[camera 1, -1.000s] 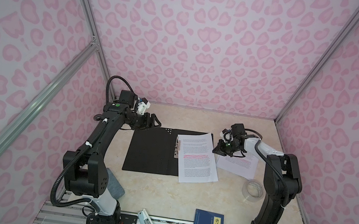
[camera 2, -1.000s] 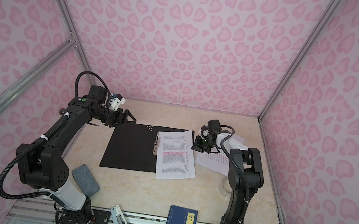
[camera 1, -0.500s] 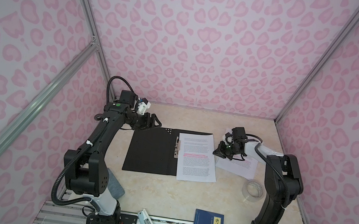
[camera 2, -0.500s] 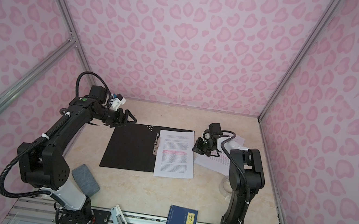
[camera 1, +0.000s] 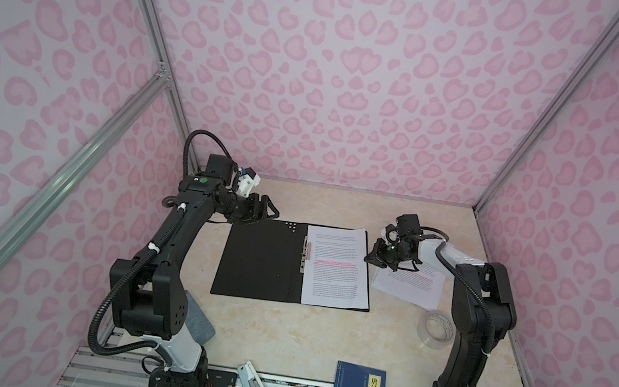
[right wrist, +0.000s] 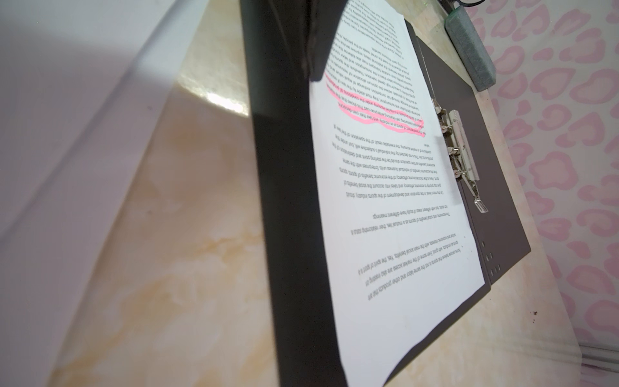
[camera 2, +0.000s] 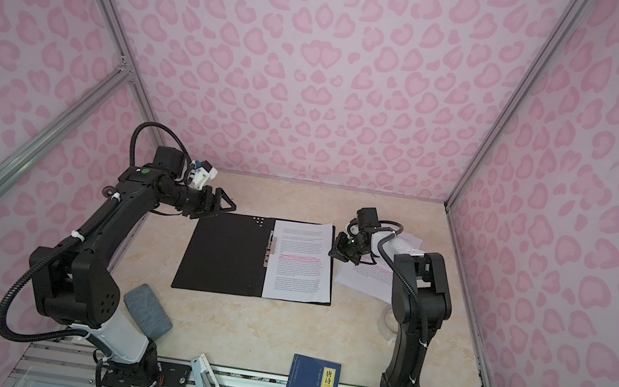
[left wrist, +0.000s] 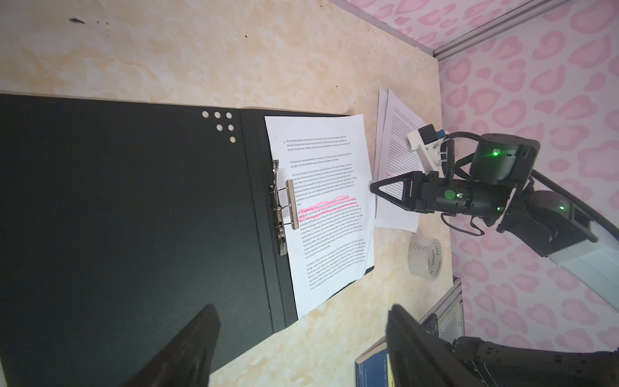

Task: Put the files into the folder
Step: 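Lower the sheet onto the folder under the clip and open the right gripper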

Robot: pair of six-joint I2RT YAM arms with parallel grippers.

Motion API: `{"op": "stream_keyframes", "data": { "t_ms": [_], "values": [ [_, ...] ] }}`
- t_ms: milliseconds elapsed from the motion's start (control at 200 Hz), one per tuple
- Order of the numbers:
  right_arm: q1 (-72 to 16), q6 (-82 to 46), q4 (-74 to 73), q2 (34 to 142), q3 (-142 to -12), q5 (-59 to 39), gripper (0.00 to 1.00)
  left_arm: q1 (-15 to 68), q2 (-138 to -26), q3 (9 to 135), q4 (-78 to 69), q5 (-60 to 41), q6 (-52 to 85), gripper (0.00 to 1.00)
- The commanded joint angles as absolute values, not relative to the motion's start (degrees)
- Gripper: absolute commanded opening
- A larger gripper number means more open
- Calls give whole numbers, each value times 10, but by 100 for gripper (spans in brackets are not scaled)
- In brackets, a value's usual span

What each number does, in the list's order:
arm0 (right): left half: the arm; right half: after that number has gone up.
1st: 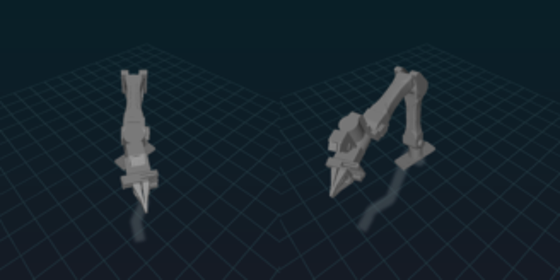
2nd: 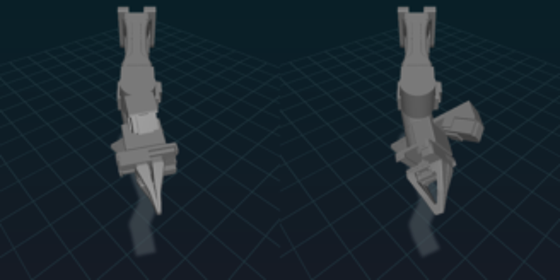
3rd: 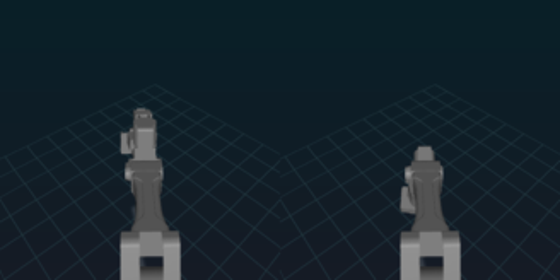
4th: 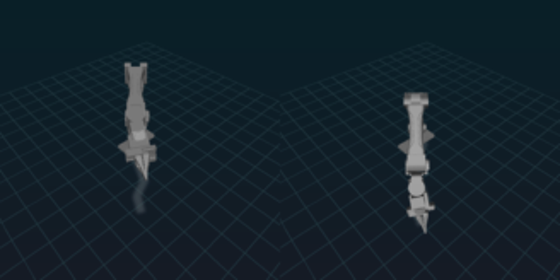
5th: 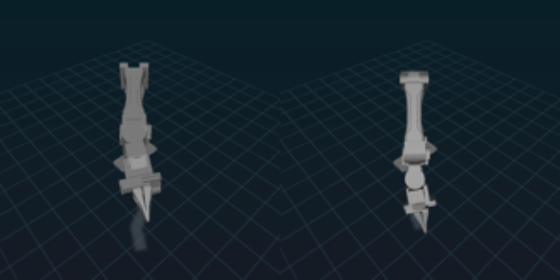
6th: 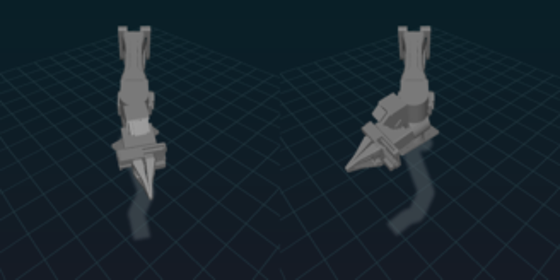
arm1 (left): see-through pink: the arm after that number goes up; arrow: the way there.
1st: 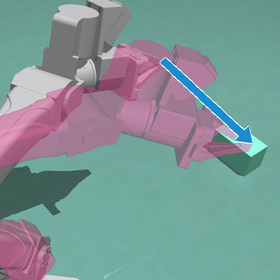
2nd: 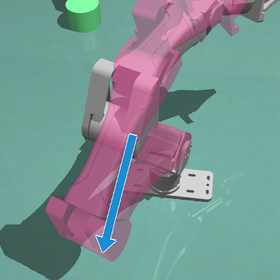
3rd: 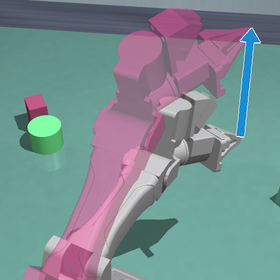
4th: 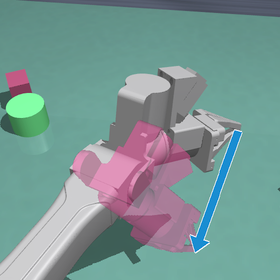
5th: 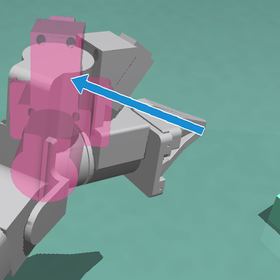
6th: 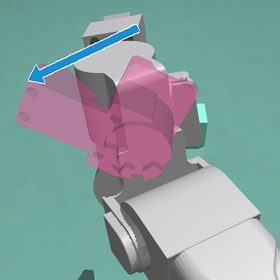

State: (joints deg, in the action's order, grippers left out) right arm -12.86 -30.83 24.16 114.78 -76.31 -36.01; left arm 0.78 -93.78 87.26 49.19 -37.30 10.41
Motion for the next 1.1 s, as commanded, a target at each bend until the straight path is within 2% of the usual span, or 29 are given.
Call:
{"op": "stream_keyframes", "data": {
  "t_ms": [0,315,370,575,825,1015,1095],
  "values": [
    [-132,-294,265,1157,-769,-359,0,8,-940,879,489,-383,103,81],
    [-138,-271,300,1173,-787,-333,0,8,-942,880,490,-386,101,81],
    [-139,-269,303,1174,-789,-329,5,8,-943,880,490,-386,102,81],
    [-140,-262,312,1178,-800,-319,13,8,-943,881,490,-387,103,81],
    [-145,-237,359,1175,-829,-274,31,8,-940,881,490,-388,103,81],
    [-148,-217,398,1141,-846,-216,37,16,-930,883,493,-359,86,81],
    [-146,-207,415,1102,-846,-162,38,26,-919,884,496,-338,72,81]
  ]
}}
